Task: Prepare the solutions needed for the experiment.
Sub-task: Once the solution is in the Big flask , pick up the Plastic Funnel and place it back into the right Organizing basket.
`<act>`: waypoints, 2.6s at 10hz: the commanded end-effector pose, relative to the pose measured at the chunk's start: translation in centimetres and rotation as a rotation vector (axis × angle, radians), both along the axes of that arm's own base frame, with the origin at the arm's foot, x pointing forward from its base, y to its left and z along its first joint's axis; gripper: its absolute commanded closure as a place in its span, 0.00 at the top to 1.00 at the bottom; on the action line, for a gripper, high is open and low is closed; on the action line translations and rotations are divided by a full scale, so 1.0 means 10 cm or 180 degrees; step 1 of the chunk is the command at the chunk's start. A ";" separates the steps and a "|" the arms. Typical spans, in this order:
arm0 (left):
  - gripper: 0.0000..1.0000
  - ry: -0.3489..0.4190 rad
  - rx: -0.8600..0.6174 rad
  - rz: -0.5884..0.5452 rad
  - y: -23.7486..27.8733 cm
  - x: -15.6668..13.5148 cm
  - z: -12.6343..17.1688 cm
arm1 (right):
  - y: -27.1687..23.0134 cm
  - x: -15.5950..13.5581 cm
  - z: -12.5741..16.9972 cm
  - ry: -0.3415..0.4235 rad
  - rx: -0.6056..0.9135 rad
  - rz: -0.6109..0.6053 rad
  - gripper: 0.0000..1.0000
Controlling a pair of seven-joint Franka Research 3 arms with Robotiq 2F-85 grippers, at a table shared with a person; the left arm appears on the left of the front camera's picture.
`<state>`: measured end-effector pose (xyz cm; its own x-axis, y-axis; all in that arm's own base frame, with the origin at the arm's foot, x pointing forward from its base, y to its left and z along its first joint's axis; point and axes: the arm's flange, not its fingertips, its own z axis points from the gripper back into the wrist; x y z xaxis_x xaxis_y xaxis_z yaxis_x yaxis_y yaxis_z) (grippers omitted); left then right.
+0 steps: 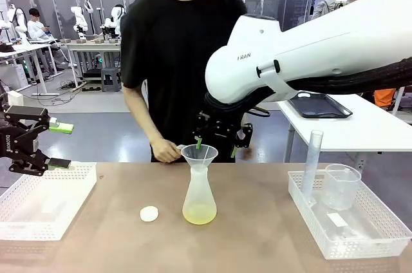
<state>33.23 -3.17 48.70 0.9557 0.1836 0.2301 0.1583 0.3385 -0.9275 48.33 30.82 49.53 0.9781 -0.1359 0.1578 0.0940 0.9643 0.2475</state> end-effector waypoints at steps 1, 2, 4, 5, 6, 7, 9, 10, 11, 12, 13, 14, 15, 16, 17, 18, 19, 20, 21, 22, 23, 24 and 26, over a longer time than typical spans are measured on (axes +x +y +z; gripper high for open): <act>1.00 -0.0021 -0.0069 -0.0009 -0.02 0.02 0.01 | 0.12 0.06 -0.06 -0.0017 -0.0125 -0.0032 1.00; 1.00 -0.0021 -0.0069 -0.0009 -0.02 0.02 0.01 | 0.13 0.08 -0.09 -0.0060 -0.0196 -0.0030 1.00; 1.00 -0.0021 -0.0069 -0.0009 -0.02 0.02 0.01 | 0.10 0.09 -0.12 -0.0115 -0.0256 -0.0068 0.97; 1.00 -0.0021 -0.0069 -0.0009 -0.02 0.02 0.01 | 0.08 0.10 -0.13 -0.0097 -0.0193 -0.0061 0.93; 1.00 -0.0021 -0.0069 -0.0009 -0.02 0.02 0.01 | 0.07 0.10 -0.14 -0.0071 -0.0182 -0.0041 0.87; 1.00 -0.0021 -0.0069 -0.0009 -0.02 0.02 0.01 | 0.06 0.10 -0.14 -0.0038 -0.0127 -0.0026 0.79; 1.00 -0.0021 -0.0069 -0.0009 -0.02 0.02 0.01 | 0.09 0.12 -0.23 0.0104 0.0025 -0.0033 0.61; 1.00 -0.0021 -0.0069 -0.0009 -0.02 0.02 0.01 | 0.08 0.13 -0.25 0.0155 0.0058 -0.0025 0.52; 1.00 -0.0021 -0.0069 -0.0009 -0.02 0.02 0.01 | 0.08 0.11 -0.26 0.0210 0.0113 -0.0025 0.44; 1.00 -0.0021 -0.0069 -0.0009 -0.02 0.02 0.01 | 0.08 0.10 -0.27 0.0239 0.0130 -0.0051 0.35; 1.00 -0.0021 -0.0069 -0.0009 -0.02 0.02 0.01 | 0.05 0.08 -0.27 0.0265 0.0128 -0.0121 0.26; 1.00 -0.0021 -0.0069 -0.0009 -0.02 0.02 0.01 | 0.04 0.06 -0.29 0.0263 0.0119 -0.0194 0.17; 1.00 -0.0021 -0.0069 -0.0009 -0.02 0.02 0.01 | 0.04 0.05 -0.30 0.0258 0.0097 -0.0210 0.09; 1.00 -0.0021 -0.0069 -0.0009 -0.02 0.02 0.01 | 0.04 0.04 -0.32 0.0269 0.0094 -0.0223 0.00; 1.00 -0.0021 -0.0069 -0.0009 -0.02 0.02 0.01 | 0.04 0.04 -0.33 0.0297 0.0085 -0.0250 0.00; 1.00 -0.0021 -0.0069 -0.0009 -0.02 0.02 0.01 | 0.04 0.05 -0.34 0.0325 0.0095 -0.0283 0.00; 1.00 -0.0021 -0.0069 -0.0009 -0.02 0.02 0.01 | 0.04 0.05 -0.35 0.0321 0.0097 -0.0281 0.00; 1.00 -0.0021 -0.0069 -0.0009 -0.02 0.02 0.01 | 0.04 0.05 -0.33 0.0324 0.0126 -0.0282 0.00; 1.00 -0.0021 -0.0069 -0.0009 -0.02 0.02 0.01 | 0.04 0.05 -0.30 0.0312 0.0190 -0.0318 0.00; 1.00 -0.0021 -0.0069 -0.0009 -0.02 0.02 0.01 | 0.01 0.06 -0.24 0.0309 0.0312 -0.0305 0.00; 1.00 -0.0021 -0.0069 -0.0009 -0.02 0.02 0.01 | -0.01 0.07 -0.17 0.0295 0.0466 -0.0292 0.00; 1.00 -0.0021 -0.0069 -0.0009 -0.02 0.02 0.01 | -0.04 0.08 -0.12 0.0290 0.0485 -0.0290 0.00; 1.00 -0.0021 -0.0069 -0.0009 -0.02 0.02 0.01 | -0.10 0.08 0.00 0.0231 0.0637 -0.0265 0.00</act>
<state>33.23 -3.18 48.70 0.9557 0.1834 0.2301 0.1583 0.3384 -0.9276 49.44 30.65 49.22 0.9669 -0.2529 0.0338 0.2215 0.8975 0.3813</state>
